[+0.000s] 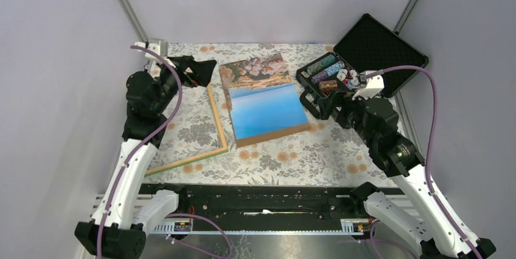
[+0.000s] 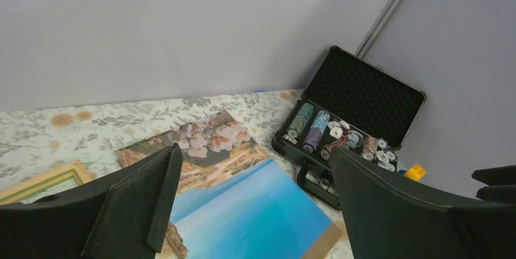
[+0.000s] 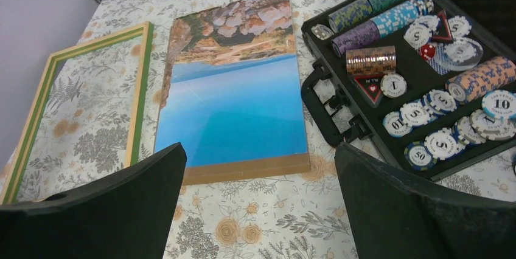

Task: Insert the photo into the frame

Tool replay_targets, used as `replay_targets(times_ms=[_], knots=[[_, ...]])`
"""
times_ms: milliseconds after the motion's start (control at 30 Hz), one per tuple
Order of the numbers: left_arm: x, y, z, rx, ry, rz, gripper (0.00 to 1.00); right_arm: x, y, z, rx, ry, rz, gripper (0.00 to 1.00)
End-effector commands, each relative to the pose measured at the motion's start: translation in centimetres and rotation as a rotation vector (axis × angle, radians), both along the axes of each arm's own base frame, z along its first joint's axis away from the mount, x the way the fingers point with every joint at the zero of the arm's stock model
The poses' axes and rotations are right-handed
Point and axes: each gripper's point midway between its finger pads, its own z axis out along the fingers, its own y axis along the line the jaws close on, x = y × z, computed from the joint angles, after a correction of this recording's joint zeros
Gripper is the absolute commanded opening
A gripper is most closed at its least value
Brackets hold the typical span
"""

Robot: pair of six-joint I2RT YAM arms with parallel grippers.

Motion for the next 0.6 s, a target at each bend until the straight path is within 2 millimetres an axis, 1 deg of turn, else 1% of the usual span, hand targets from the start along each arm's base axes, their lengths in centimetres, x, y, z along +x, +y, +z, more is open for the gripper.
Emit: replay_targets(times_ms=[0,267,367,567], knots=[[0.5,-1.8,1.0,0.003,0.005,-0.088,0.99,1.5,-0.5,-1.4,0.025,0.040,-0.090,1.00],[1.1,-3.7,-0.6,-0.024,0.086,-0.153,0.99,3.0,1.0,-7.1,-0.007,0.232,-0.102,1.00],[1.3,-4.7,-1.1,-0.023,0.114,-0.191,0.99,3.3,1.4,-8.9,-0.004,0.284,-0.112,1.00],[2.0,-6.1,-2.8,-0.029,0.191,-0.224,0.99,3.6,1.8,-12.2,-0.023,0.358,-0.118,1.00]])
